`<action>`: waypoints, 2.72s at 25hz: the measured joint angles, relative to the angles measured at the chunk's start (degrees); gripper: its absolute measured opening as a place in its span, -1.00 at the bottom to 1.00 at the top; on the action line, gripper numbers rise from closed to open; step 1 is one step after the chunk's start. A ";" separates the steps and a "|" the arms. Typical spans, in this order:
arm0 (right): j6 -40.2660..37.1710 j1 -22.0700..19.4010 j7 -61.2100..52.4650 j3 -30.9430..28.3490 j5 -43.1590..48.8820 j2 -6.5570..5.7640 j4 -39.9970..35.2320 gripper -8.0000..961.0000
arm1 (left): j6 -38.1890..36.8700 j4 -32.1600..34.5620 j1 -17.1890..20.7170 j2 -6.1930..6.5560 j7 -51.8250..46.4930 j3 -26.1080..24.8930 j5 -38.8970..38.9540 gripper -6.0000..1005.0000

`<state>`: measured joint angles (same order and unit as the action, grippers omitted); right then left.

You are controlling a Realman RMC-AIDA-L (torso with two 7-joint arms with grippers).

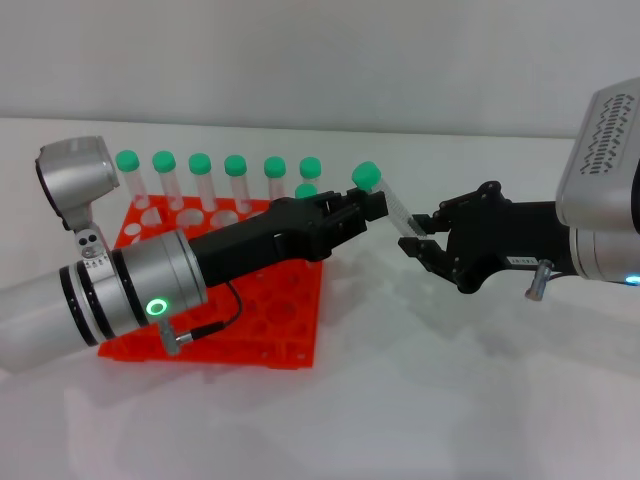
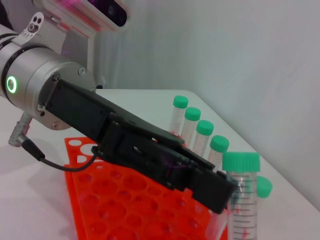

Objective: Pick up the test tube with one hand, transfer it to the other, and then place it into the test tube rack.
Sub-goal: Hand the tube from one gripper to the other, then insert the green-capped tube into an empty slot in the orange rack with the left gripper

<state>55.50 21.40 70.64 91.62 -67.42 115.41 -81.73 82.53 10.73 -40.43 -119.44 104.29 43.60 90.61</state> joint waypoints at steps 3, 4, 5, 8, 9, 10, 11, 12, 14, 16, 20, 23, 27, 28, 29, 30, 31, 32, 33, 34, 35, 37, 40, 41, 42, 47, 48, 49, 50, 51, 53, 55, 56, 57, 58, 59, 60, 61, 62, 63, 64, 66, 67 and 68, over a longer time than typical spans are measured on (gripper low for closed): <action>-0.20 0.07 0.01 0.00 0.02 -0.06 0.09 -0.57 | -0.01 0.00 0.15 0.00 -0.02 0.01 -0.02 -0.61; -0.24 0.10 0.01 0.00 0.06 -0.06 0.09 -0.57 | -0.01 0.00 0.24 0.00 -0.02 0.01 -0.01 -0.45; -0.25 0.12 0.02 0.00 0.15 -0.06 0.08 -0.57 | -0.01 0.00 0.28 0.00 -0.03 0.02 0.03 -0.30; -0.14 0.13 0.03 0.15 0.56 -0.02 -0.19 -0.57 | -0.23 -0.02 0.31 0.00 -0.04 0.01 0.14 -0.07; -0.13 0.14 0.03 0.39 0.67 -0.01 -0.26 -0.57 | -0.52 -0.07 0.25 0.00 -0.05 0.00 0.18 -0.04; -0.13 0.14 0.04 0.65 0.72 -0.03 -0.31 -0.57 | -0.85 -0.15 0.19 0.00 -0.05 0.00 0.23 0.00; -0.13 0.14 0.06 0.97 0.77 -0.04 -0.35 -0.57 | -1.05 -0.18 0.12 0.00 -0.05 -0.01 0.25 0.03; -0.13 0.14 0.10 1.16 0.95 -0.05 -0.38 -0.57 | -1.30 -0.22 0.04 0.00 -0.05 -0.01 0.28 0.07; -0.13 0.14 0.20 1.56 1.53 -0.03 -0.49 -0.57 | -1.47 -0.25 -0.02 0.00 -0.05 -0.01 0.28 0.14; -0.27 0.14 0.21 1.80 2.01 0.01 -0.56 -0.57 | -1.49 -0.20 -0.02 0.00 -0.05 -0.01 0.28 0.21; -0.72 0.14 0.21 1.99 2.13 0.00 -0.59 -0.56 | -1.50 -0.07 -0.19 -0.04 -0.05 -0.01 0.27 0.23; -1.18 0.17 0.21 1.94 2.13 0.00 -0.48 -0.56 | -1.50 -0.24 -0.58 -0.06 0.13 -0.01 0.03 0.22; -1.34 0.20 0.21 1.90 2.13 -0.01 -0.49 -0.56 | -1.75 -0.37 -0.70 -0.09 1.06 -0.01 -0.09 0.19; -1.34 0.21 0.19 1.93 2.13 0.00 -0.49 -0.55 | -1.91 -0.38 -0.73 -0.09 1.17 -0.01 -0.10 0.12; -1.35 0.21 0.13 1.96 2.13 -0.01 -0.52 -0.55 | -2.14 -0.39 -0.78 -0.09 1.23 0.00 -0.11 0.05; -1.35 0.22 0.04 1.98 2.13 -0.01 -0.54 -0.55 | -2.34 -0.40 -0.82 -0.09 1.23 0.02 -0.12 -0.02; -1.36 0.22 -0.03 2.01 2.13 -0.01 -0.56 -0.55 | -2.55 -0.41 -0.85 -0.09 1.23 0.08 -0.12 -0.09; -1.36 0.22 -0.06 2.02 2.14 -0.01 -0.57 -0.55 | -2.64 -0.41 -0.87 -0.09 1.22 0.19 -0.11 -0.16; -1.36 0.22 -0.06 2.04 2.15 -0.02 -0.57 -0.55 | -2.70 -0.41 -0.87 -0.09 1.22 0.30 -0.08 -0.23; -1.36 0.22 -0.06 2.06 2.15 -0.01 -0.57 -0.55 | -2.73 -0.38 -0.88 -0.09 1.22 0.48 0.02 -0.33; -1.36 0.22 -0.06 2.06 2.15 -0.01 -0.57 -0.55 | -2.74 -0.34 -0.88 -0.09 1.23 0.63 0.13 -0.44; -1.37 0.22 -0.02 2.07 2.15 -0.01 -0.58 -0.54 | -2.75 -0.26 -0.88 -0.09 1.23 0.69 0.18 -0.54; -1.42 0.22 0.07 2.07 2.14 0.00 -0.51 -0.54 | -2.76 -0.22 -0.89 -0.09 1.25 0.74 0.16 -0.55; -1.45 0.22 0.07 2.05 2.13 0.00 -0.45 -0.54 | -2.78 -0.20 -0.88 -0.09 1.25 0.76 0.13 -0.55; -1.49 0.22 0.07 2.00 2.11 0.01 -0.38 -0.54 | -2.80 -0.16 -0.89 -0.09 1.26 0.79 0.07 -0.55; -1.38 0.22 0.07 2.16 2.08 -0.06 -0.27 -0.53 | -2.81 -0.03 -0.80 -0.08 1.28 0.80 0.03 -0.55; -1.38 0.16 0.08 2.18 2.08 -0.04 -0.21 -0.53 | -2.80 -0.01 -0.79 -0.08 1.28 0.80 0.10 -0.55; -1.40 0.10 0.09 2.19 2.08 -0.02 -0.15 -0.53 | -2.79 -0.01 -0.78 -0.08 1.28 0.79 0.12 -0.55; -1.43 0.02 0.09 2.19 2.08 0.00 -0.06 -0.53 | -2.79 -0.01 -0.79 -0.08 1.28 0.79 0.13 -0.55; -1.45 0.02 0.04 2.19 2.08 0.00 0.06 -0.53 | -2.79 -0.01 -0.80 -0.08 1.28 0.78 0.12 -0.55; -1.47 0.07 -0.17 2.15 2.09 0.00 0.29 -0.40 | -2.81 0.00 -0.84 -0.09 1.28 0.78 0.11 -0.55; -1.56 0.09 -0.45 1.97 2.09 0.00 0.43 -0.27 | -2.82 -0.01 -0.88 -0.09 1.28 0.78 0.10 -0.56; -1.83 0.08 -0.48 1.89 2.09 0.00 0.45 -0.21 | -2.81 0.00 -0.91 -0.09 1.28 0.78 0.10 -0.56; -2.01 0.05 -0.49 1.87 2.09 0.00 0.48 -0.14 | -2.78 0.00 -0.92 -0.09 1.28 0.78 0.09 -0.56; -2.52 -0.07 -0.49 1.84 2.10 0.00 0.49 -0.08 | -2.72 0.00 -0.92 -0.09 1.27 0.78 0.09 -0.56; -3.00 -0.18 -0.51 1.81 2.10 -0.02 0.56 -0.01 | -2.64 0.00 -0.92 -0.09 1.27 0.78 0.09 -0.56; -3.45 -0.28 -0.53 1.75 2.10 -0.03 0.66 0.07 | -2.57 0.00 -0.91 -0.09 1.27 0.78 0.09 -0.56; -3.94 -0.35 -0.54 1.52 2.11 -0.05 0.90 0.14 | -2.49 0.02 -0.90 -0.09 1.26 0.78 0.06 -0.56; -4.49 -0.41 -0.58 1.12 2.11 -0.07 1.33 0.21 | -2.36 0.27 -0.83 -0.06 1.15 0.78 0.00 -0.56; -4.86 -0.47 -0.61 0.63 2.11 -0.09 1.76 0.28 | -2.25 0.60 -0.77 -0.02 0.99 0.78 -0.03 -0.56; -5.07 -0.55 -0.64 0.07 2.12 -0.09 2.18 0.35 | -2.05 1.36 -0.57 0.01 0.54 0.78 -0.10 -0.56; -5.39 -0.78 -0.69 -1.12 2.11 -0.09 3.19 0.50 | -1.61 4.21 0.27 0.14 -1.35 1.28 -0.20 -0.56; -5.54 -0.88 -0.71 -1.78 2.07 -0.09 3.74 0.58 | -1.51 6.22 0.88 0.17 -2.86 1.99 -0.29 -0.56; -5.78 -0.98 -0.71 -2.45 1.98 -0.09 4.30 0.65 | -1.52 8.82 1.70 0.26 -4.92 2.96 -0.32 -0.56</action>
<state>49.72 20.42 69.93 89.17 -65.44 115.31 -77.43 81.01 19.55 -38.73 -119.18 99.37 46.56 90.29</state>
